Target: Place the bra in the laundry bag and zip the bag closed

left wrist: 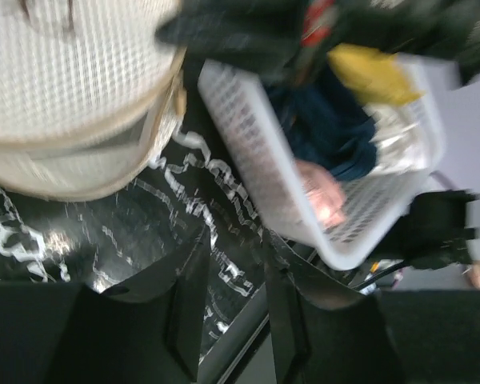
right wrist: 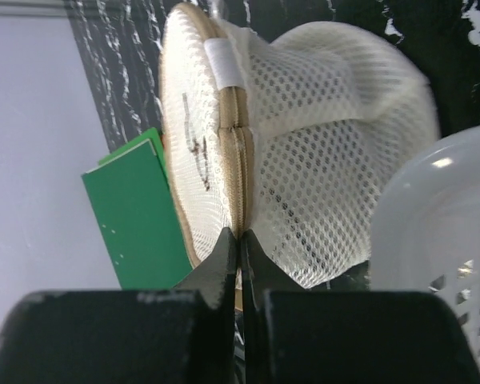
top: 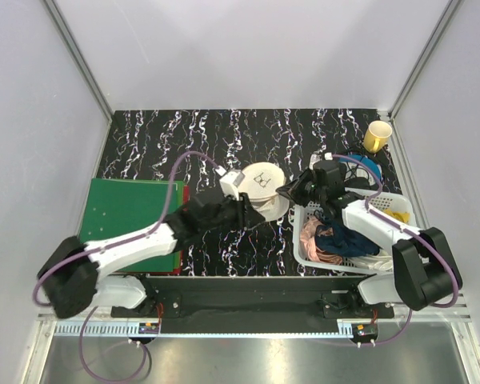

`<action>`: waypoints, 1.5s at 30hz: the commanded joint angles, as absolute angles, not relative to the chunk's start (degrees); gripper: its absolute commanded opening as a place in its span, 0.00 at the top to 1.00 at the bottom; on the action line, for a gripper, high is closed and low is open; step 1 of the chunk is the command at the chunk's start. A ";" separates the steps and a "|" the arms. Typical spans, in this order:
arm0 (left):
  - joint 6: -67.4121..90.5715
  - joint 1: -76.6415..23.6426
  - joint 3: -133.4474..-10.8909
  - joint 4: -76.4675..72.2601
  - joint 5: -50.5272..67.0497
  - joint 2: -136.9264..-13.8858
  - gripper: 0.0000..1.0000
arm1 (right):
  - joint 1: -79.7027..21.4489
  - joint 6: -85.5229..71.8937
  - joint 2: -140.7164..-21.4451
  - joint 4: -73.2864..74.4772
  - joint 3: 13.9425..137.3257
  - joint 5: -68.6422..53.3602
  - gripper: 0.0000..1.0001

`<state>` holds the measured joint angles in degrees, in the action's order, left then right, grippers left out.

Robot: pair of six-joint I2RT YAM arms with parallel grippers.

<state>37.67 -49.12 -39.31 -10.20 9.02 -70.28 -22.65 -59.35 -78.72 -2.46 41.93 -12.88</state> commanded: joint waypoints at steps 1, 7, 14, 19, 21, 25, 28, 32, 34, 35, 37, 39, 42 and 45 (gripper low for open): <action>41.13 -51.76 -42.97 -14.33 6.53 -76.36 0.64 | -25.13 -64.51 -75.24 -6.25 42.01 -7.83 1.00; 41.13 -52.91 -45.96 -13.36 -2.36 -79.71 0.50 | -26.10 -66.62 -74.01 -5.80 40.96 -5.45 1.00; 40.78 -52.91 -48.69 -13.10 -3.95 -82.96 0.54 | -26.19 -67.15 -73.57 -5.80 40.87 -5.27 1.00; 40.52 -52.91 -51.68 -11.69 -5.71 -85.25 0.52 | -26.37 -67.24 -73.39 -5.80 41.04 -5.54 1.00; 40.25 -52.91 -52.47 -11.78 -6.15 -85.69 0.52 | -26.28 -67.15 -73.39 -5.80 41.13 -5.54 1.00; 39.38 -52.91 -54.22 -11.87 -7.12 -87.27 0.58 | -26.45 -67.15 -73.56 -5.89 41.04 -5.71 1.00; 39.11 -52.82 -55.54 -10.46 -7.47 -88.68 0.59 | -26.46 -66.97 -73.48 -5.80 41.13 -5.63 1.00; 38.41 -52.74 -56.95 -10.11 -8.08 -89.73 0.60 | -26.46 -66.80 -73.04 -5.71 40.96 -5.71 1.00; 37.80 -52.65 -57.56 -9.32 -8.52 -90.26 0.62 | -26.46 -66.97 -72.86 -5.71 40.87 -5.80 1.00; 37.71 -52.65 -58.35 -8.97 -8.70 -90.87 0.62 | -26.63 -67.06 -72.77 -5.71 40.78 -5.80 1.00; 37.62 -52.47 -59.15 -8.00 -8.96 -91.40 0.64 | -26.63 -67.06 -72.51 -5.71 40.69 -5.71 1.00; 37.53 -52.38 -60.11 -6.78 -9.66 -92.11 0.65 | -26.54 -67.06 -72.34 -5.71 40.52 -5.71 1.00; 37.35 -52.38 -61.25 -5.11 -11.15 -92.98 0.69 | -26.63 -67.06 -72.33 -5.71 40.52 -5.80 1.00; 37.70 -52.38 -61.87 -2.56 -14.22 -93.51 0.80 | -26.63 -67.06 -72.16 -5.63 40.52 -5.98 1.00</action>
<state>38.57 -52.60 -58.67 -4.51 -8.47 -92.53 -25.89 -66.50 -74.32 -3.64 40.49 -6.70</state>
